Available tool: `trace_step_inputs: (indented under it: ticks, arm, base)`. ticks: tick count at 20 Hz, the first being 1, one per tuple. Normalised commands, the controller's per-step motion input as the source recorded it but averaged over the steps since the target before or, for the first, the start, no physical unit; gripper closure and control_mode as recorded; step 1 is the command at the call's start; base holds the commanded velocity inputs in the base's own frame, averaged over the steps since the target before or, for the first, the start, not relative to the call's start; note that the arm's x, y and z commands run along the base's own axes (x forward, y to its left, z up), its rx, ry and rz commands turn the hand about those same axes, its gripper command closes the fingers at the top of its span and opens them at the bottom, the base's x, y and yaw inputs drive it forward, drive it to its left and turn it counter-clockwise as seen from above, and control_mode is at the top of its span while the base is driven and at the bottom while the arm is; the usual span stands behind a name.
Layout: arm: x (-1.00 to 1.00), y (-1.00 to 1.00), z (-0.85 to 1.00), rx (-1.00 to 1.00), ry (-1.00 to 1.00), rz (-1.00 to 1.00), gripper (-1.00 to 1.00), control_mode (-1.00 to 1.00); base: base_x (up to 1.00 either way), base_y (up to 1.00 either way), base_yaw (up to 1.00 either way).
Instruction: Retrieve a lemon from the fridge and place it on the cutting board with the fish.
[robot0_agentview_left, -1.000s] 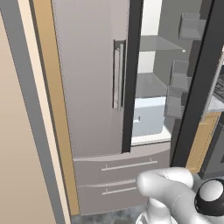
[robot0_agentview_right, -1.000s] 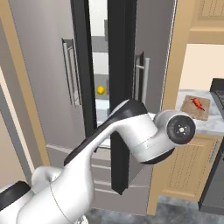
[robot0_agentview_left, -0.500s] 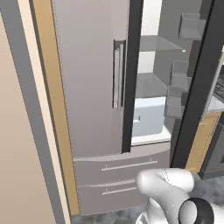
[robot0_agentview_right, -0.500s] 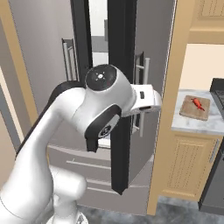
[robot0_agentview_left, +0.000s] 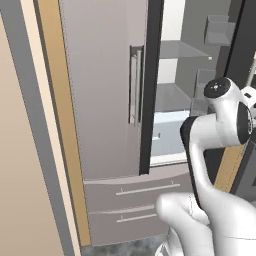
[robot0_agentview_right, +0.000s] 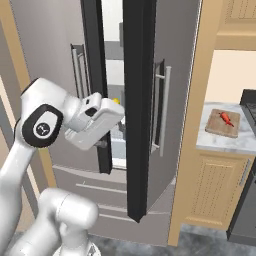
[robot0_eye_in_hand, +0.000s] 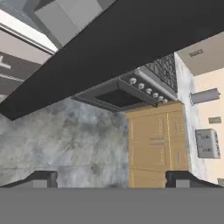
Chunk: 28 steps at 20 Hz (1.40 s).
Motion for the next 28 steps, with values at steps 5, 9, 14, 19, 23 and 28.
trace_step_inputs:
  ticks: [5, 9, 14, 19, 23, 28]
  arm:
    - [0.3, 0.23, -0.17, -0.12, 0.12, 0.0, -1.0, -1.0]
    - [0.72, 0.62, 0.0, -0.04, 0.0, 0.0, -1.0, -1.0]
    - [0.62, 0.3, -0.01, -0.05, 0.01, 0.0, -1.0, -1.0]
    - [0.65, 0.0, -0.15, 0.0, 0.02, 0.0, -1.0, -1.0]
    - [0.76, 0.0, -0.26, 0.0, 0.01, 0.0, -1.0, -1.0]
    - [0.34, -0.02, -0.22, 0.0, 0.02, -0.01, -1.0, -1.0]
  base:
    - [0.0, 0.0, 0.0]
    - [0.0, 0.0, 0.0]
    - [0.0, 0.0, 0.0]
    - [0.0, 0.0, 0.0]
    - [0.0, 0.0, 0.0]
    - [0.0, 0.0, 0.0]
